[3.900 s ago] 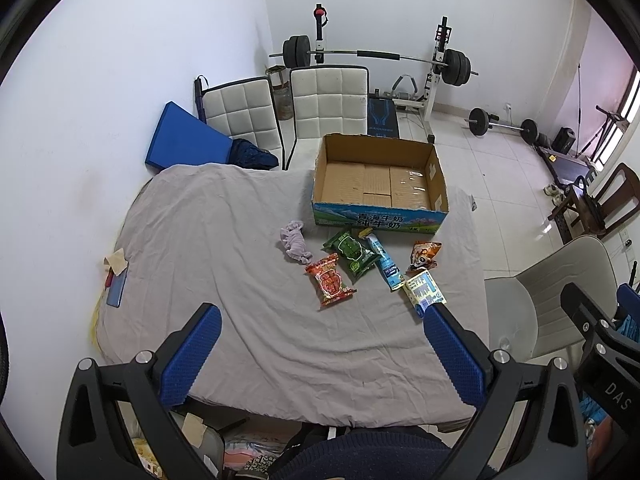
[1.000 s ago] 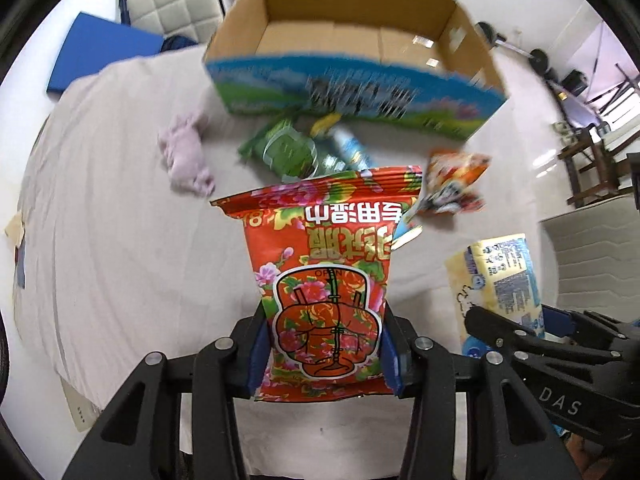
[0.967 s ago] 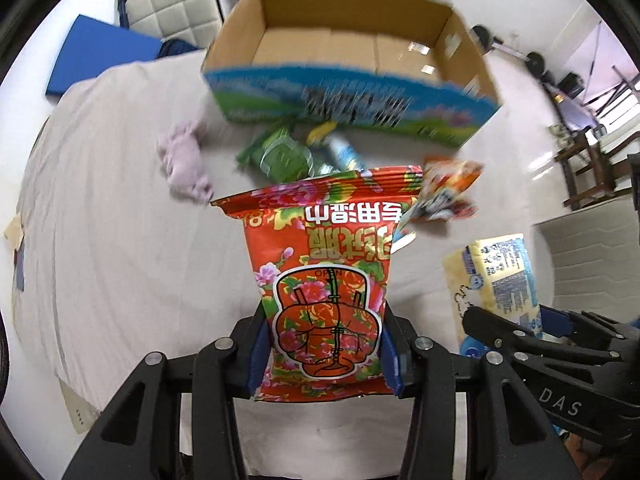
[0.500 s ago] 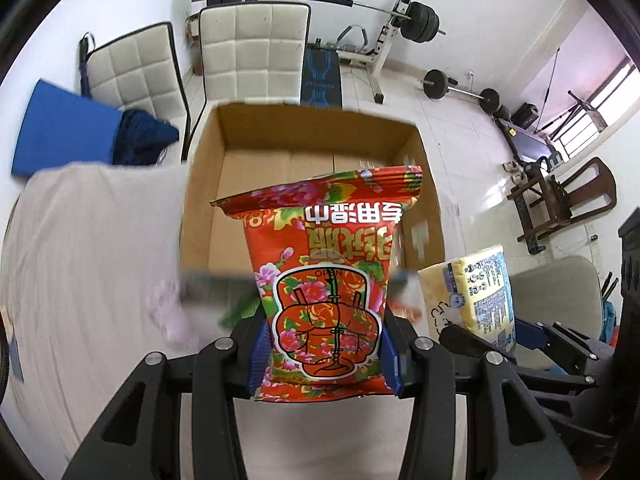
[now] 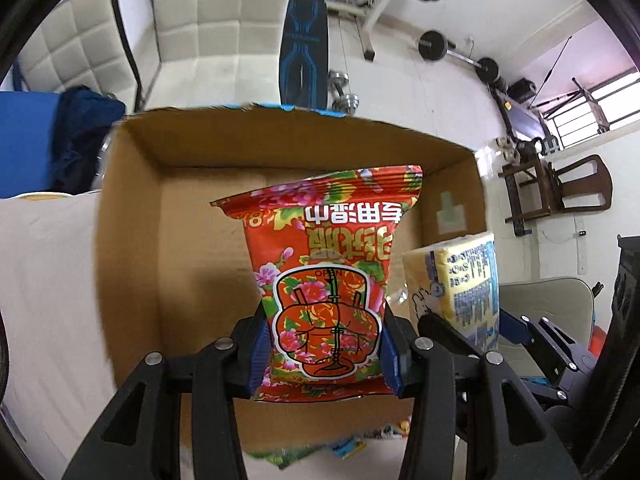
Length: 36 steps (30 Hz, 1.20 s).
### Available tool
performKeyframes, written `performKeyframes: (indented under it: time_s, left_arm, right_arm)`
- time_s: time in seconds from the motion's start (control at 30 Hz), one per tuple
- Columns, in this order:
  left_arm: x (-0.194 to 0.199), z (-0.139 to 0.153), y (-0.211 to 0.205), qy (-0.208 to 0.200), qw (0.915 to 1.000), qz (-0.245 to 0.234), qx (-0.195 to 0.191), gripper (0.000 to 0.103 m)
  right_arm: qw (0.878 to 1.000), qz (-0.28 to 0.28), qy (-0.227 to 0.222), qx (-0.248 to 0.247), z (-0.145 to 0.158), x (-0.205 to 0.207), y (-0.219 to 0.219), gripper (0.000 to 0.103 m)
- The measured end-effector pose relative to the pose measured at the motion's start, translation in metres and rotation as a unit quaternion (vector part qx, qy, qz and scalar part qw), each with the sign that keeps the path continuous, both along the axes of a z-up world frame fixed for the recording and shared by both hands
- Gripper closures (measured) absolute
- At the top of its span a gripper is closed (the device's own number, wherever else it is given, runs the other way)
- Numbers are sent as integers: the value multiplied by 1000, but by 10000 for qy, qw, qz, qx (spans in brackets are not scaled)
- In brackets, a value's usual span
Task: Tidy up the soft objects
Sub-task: 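Carry both items into the box and open both tools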
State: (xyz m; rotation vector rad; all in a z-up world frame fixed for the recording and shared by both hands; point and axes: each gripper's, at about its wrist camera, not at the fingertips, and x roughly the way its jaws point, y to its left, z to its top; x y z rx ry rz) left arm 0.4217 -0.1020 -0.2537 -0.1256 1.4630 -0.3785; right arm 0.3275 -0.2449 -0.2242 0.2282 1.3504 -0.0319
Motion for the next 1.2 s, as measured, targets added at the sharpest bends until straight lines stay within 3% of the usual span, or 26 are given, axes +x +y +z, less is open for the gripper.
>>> performKeyframes:
  time_s: [0.07,0.3,0.63,0.87,0.93,1.07,1.2]
  left_arm:
    - [12,-14,-4,174,9998,-30,-50,60]
    - [36,-52,-16,617,9976,-301,-106,60]
    - [36,-68,-17,879,9957,-298,5,59]
    - [25,-52,-15,739,9965,-256,283,51]
    - [19,-42,-11,641,9971,-241,339,41]
    - [2,-24,2,462,9978,-186,442,39]
    - [-19,-10,20,263,9981,-72,548,20]
  right_arm:
    - [9999,-30,104,-66,-24,20,-4,37]
    - [9997,28,217,-113,-63,52,-9,37]
    - [9994,171,299,-13,-99,74,-7,36]
    - [9992,141,374,-54,-104,71,-14,33]
    - [9991,135,395,-95,-101,68,-15,28]
    - [9986,195,440,-209,-95,61,-15,27]
    - [9983,225,451,-296,-86,45,-9,19]
